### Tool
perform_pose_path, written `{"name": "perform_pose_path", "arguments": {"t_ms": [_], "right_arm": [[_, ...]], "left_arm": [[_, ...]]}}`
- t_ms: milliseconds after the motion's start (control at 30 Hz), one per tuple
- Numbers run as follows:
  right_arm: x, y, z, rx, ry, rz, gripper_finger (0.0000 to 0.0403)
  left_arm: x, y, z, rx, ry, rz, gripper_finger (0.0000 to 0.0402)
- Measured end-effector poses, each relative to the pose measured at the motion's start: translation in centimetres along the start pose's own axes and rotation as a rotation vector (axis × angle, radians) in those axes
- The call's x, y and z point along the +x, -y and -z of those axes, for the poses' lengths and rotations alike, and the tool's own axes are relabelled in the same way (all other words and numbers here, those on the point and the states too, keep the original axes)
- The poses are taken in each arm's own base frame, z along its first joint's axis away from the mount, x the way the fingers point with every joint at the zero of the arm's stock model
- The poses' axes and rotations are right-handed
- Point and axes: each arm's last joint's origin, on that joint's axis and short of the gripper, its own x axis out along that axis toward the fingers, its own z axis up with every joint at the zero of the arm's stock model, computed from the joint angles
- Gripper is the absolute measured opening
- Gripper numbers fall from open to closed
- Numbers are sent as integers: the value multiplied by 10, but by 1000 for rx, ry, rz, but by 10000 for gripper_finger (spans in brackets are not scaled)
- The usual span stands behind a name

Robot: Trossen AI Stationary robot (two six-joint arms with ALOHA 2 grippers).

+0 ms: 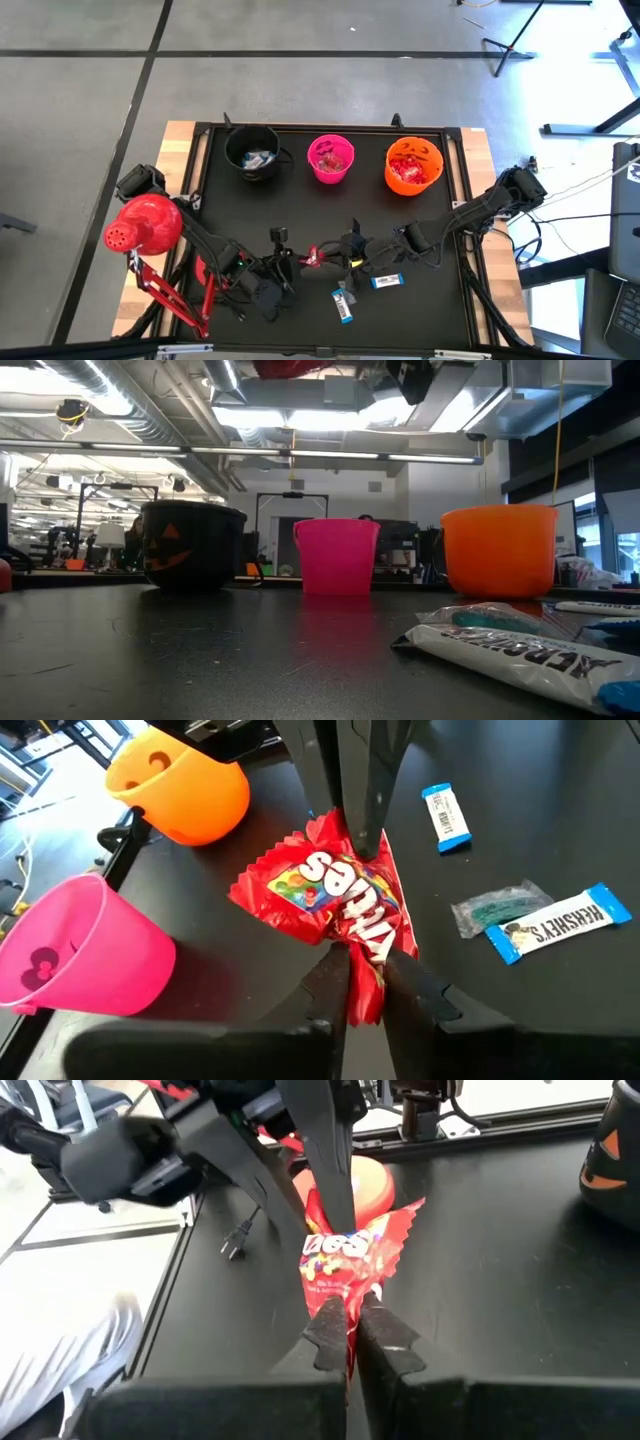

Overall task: Organize candy in baskets
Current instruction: Put the red candy into the orange bucket

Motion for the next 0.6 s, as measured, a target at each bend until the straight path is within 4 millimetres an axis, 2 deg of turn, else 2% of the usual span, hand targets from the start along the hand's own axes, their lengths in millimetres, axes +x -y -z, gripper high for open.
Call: {"name": "perform_pose_path", "arguments": {"t_ms": [100,167,467,600], "right_arm": [[0,1,1,-2,-14,6,5],[0,1,2,-2,-20,11,4],[0,3,6,6,-47,59,3],[0,4,6,5,-41,83,3]], "left_arm": [[1,1,1,-6,5,1,56],[5,2,9,-11,16,-16,62],[33,11,75,-132,125,32,72],[38,8,96,-167,151,26,72]]}}
